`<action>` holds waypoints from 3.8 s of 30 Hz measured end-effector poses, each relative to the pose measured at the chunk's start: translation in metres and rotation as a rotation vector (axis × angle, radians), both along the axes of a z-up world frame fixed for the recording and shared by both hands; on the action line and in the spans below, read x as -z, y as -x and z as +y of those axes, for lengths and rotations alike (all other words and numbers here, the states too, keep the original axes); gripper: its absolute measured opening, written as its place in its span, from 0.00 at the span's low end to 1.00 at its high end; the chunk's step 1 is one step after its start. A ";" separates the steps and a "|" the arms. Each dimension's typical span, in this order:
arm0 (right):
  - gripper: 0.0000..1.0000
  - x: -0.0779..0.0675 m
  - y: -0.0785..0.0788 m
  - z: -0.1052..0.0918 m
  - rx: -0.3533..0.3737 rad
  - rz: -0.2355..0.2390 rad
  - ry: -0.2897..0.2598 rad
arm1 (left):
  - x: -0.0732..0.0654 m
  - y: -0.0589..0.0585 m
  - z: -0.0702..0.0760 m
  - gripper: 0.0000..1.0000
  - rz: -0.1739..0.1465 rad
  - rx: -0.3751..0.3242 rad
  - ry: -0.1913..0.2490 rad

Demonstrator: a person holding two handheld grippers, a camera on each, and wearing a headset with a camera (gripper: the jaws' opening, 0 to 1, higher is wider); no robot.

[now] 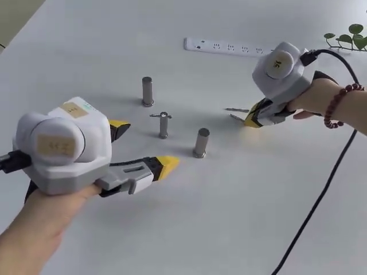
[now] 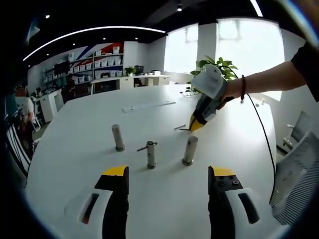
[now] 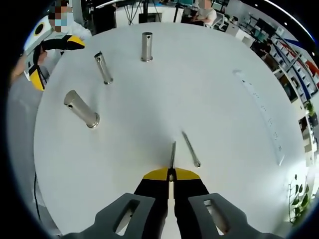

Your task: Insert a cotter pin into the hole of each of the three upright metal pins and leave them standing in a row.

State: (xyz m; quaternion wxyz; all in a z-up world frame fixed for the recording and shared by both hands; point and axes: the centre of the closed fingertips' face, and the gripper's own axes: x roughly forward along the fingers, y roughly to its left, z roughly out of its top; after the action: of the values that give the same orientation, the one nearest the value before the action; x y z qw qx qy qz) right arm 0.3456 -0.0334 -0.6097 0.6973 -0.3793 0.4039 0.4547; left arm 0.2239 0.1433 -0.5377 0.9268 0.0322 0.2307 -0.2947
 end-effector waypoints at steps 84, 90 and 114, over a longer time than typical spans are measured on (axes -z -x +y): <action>0.00 -0.102 0.138 0.110 -0.599 -0.229 -0.204 | -0.040 0.014 -0.070 0.01 0.231 0.176 0.334; 0.00 -0.102 0.139 0.110 -0.548 -0.183 -0.253 | -0.041 0.015 -0.069 0.00 0.220 0.192 0.327; 0.11 -0.101 0.161 0.088 -0.154 0.311 -0.617 | -0.034 0.040 -0.065 0.00 0.125 0.386 0.194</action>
State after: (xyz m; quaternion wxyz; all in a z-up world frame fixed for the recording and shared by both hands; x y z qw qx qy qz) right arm 0.1846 0.0549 -0.5082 0.6730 -0.1063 0.3191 0.6587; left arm 0.1843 0.0778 -0.5040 0.8358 -0.0316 0.2479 -0.4889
